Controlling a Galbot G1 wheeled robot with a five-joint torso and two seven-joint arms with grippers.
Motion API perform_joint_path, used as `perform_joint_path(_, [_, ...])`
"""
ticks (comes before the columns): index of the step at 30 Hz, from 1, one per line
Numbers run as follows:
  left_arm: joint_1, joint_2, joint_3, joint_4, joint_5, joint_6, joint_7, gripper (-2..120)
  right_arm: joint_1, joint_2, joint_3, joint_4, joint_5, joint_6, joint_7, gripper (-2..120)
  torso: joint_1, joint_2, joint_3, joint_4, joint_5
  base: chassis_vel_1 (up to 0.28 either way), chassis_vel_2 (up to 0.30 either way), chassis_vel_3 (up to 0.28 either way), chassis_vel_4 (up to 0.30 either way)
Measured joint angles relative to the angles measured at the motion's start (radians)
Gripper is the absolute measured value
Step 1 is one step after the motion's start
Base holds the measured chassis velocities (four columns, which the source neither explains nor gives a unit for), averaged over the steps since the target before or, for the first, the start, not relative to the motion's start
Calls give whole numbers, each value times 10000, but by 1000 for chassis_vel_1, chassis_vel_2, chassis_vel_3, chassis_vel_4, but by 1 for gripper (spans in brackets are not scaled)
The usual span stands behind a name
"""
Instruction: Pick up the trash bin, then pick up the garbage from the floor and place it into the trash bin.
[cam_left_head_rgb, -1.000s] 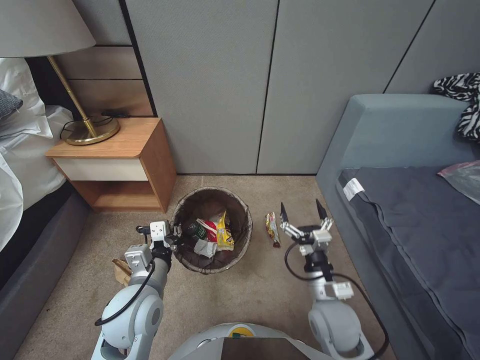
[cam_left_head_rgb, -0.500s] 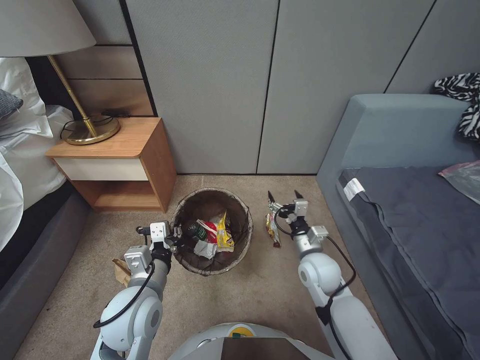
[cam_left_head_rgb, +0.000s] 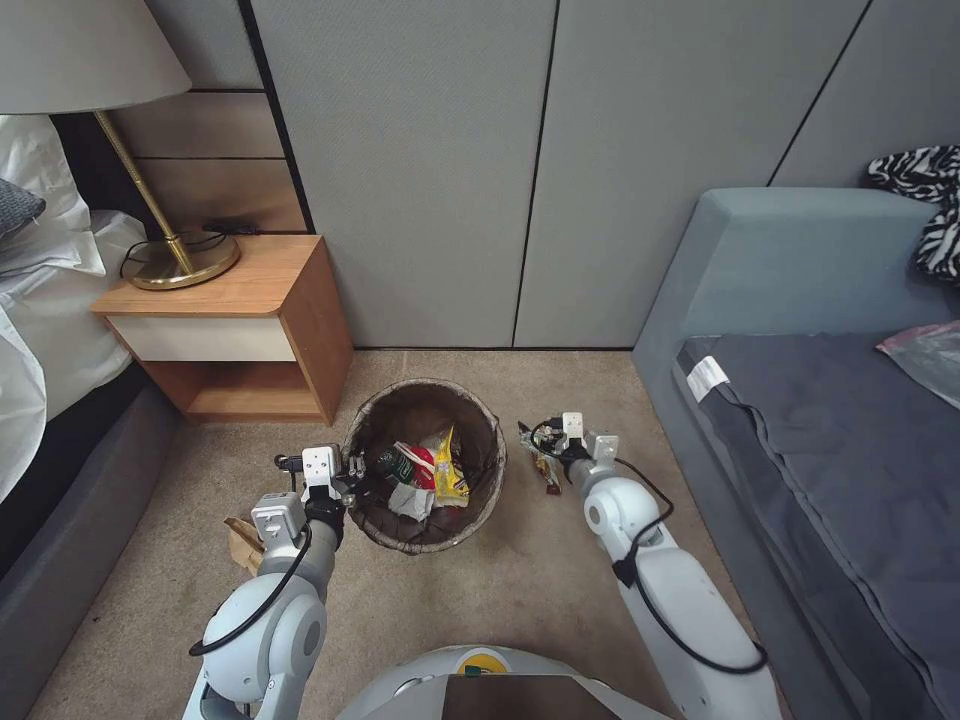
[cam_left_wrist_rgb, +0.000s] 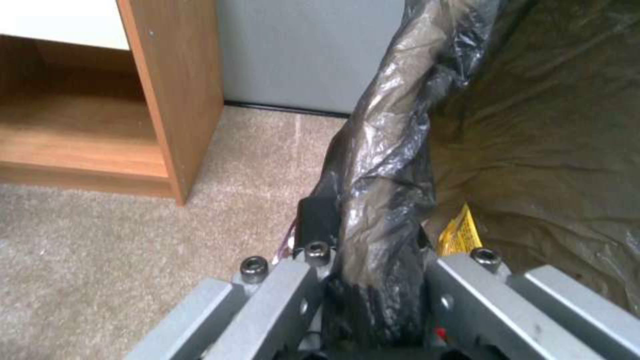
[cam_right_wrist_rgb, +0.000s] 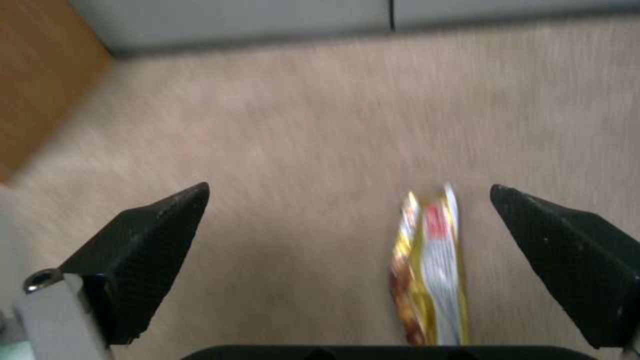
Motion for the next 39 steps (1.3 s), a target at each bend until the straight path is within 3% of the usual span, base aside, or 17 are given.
perform_joint_path(1, [0,0,0,0,0,0,0,2,0,0,0,0,0,0,0,100,0,0,0,0,0,0,0,0,0])
perform_joint_path(4, [53,5,3,0,24,-46,8,2,701,198,-190,-1828,-315,-247,-179,100,0,0,0,2,1,0,0,0,0])
perform_joint_path(8, [66,5,-6,41,24,-75,8,2,903,270,-342,-2603,-730,-53,-394,100,0,0,0,0,1,0,0,0,0])
perform_joint_path(39, [163,-41,-9,71,48,-174,18,2,1743,664,-227,-5381,-2081,1201,-880,100,0,1,0,1,0,0,0,0,0])
